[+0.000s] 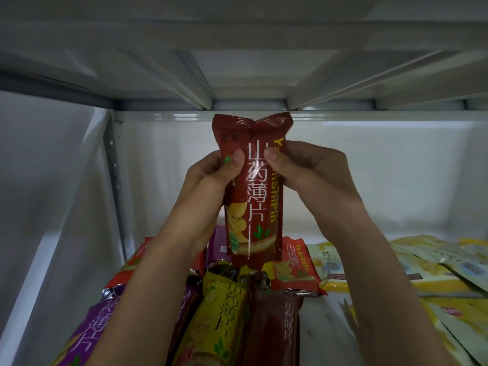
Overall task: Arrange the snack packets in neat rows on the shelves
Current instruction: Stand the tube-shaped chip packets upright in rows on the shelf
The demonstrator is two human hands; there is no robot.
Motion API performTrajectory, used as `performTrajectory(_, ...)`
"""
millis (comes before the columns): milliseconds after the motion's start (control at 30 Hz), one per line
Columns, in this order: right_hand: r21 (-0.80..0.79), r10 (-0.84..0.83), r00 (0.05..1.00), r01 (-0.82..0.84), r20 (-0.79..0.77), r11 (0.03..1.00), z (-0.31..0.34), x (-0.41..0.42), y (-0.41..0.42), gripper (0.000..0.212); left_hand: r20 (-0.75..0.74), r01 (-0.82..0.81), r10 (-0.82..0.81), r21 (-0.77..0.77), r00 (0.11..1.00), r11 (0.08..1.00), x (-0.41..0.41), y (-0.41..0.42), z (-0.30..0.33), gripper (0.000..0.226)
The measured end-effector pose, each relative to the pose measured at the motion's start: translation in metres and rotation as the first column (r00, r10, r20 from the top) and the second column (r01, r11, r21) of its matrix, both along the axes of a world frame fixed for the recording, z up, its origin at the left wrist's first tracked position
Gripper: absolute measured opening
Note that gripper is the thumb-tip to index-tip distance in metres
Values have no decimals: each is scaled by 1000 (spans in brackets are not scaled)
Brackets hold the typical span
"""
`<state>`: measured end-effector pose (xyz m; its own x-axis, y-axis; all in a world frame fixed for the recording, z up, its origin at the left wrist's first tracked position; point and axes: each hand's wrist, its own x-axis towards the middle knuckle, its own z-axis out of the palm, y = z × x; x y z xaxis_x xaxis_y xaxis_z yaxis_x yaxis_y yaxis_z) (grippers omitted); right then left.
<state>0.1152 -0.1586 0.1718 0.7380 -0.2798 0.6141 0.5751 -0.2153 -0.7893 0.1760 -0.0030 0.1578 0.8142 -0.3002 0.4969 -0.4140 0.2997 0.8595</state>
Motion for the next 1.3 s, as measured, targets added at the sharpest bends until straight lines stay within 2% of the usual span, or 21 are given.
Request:
performTrajectory(67, -13, 1, 1000, 0, 4, 1000, 0, 0, -1, 10, 1, -16, 16, 0, 1000, 1000, 2, 2, 0, 30)
performTrajectory(200, -21, -11, 1000, 11, 13, 1000, 0, 0, -3, 12, -12, 14, -14, 22, 1000, 1000, 3, 6, 1, 42)
performTrajectory(267, -14, 2, 1000, -2, 2, 1000, 1, -1, -4, 8, -15, 4, -4, 11, 1000, 1000, 3, 8, 2, 40)
performTrajectory(400, -36, 48, 998, -50, -50, 998, 3, -3, -4, 24, 12, -74, 74, 5, 997, 997, -1, 11, 2, 32)
performTrajectory(533, -38, 35, 999, -35, 1, 999, 2, -3, -4, 13, 60, -80, 78, 22, 995, 997, -3, 13, 3, 29)
performTrajectory(667, -50, 17, 1000, -16, 20, 999, 0, -1, -6, 9, 36, -40, 39, 32, 999, 999, -2, 13, 6, 43)
performTrajectory(833, -88, 48, 998, -52, -47, 995, 3, -2, -3, 17, 73, -82, 83, -10, 994, 997, -2, 13, 3, 27)
performTrajectory(933, -39, 73, 997, -74, -31, 996, 4, -2, -2, 17, 97, -74, 73, 5, 993, 997, -3, 12, 2, 27)
performTrajectory(1067, -19, 2, 999, -1, 46, 1000, 3, -2, -2, 9, 110, -58, 56, 22, 992, 998, -5, 9, 3, 31)
performTrajectory(1167, 34, -69, 994, 67, 81, 997, 3, -1, -2, 6, 83, 18, -24, 71, 996, 997, -6, 8, 4, 39)
performTrajectory(1267, 117, -133, 985, 120, 110, 986, 3, -1, -4, 20, 74, 94, -106, 156, 992, 983, -5, 10, 2, 53)
performTrajectory(1300, 144, -137, 983, 120, 118, 982, 4, -1, -4, 19, 72, 112, -127, 183, 989, 977, -4, 11, 1, 55)
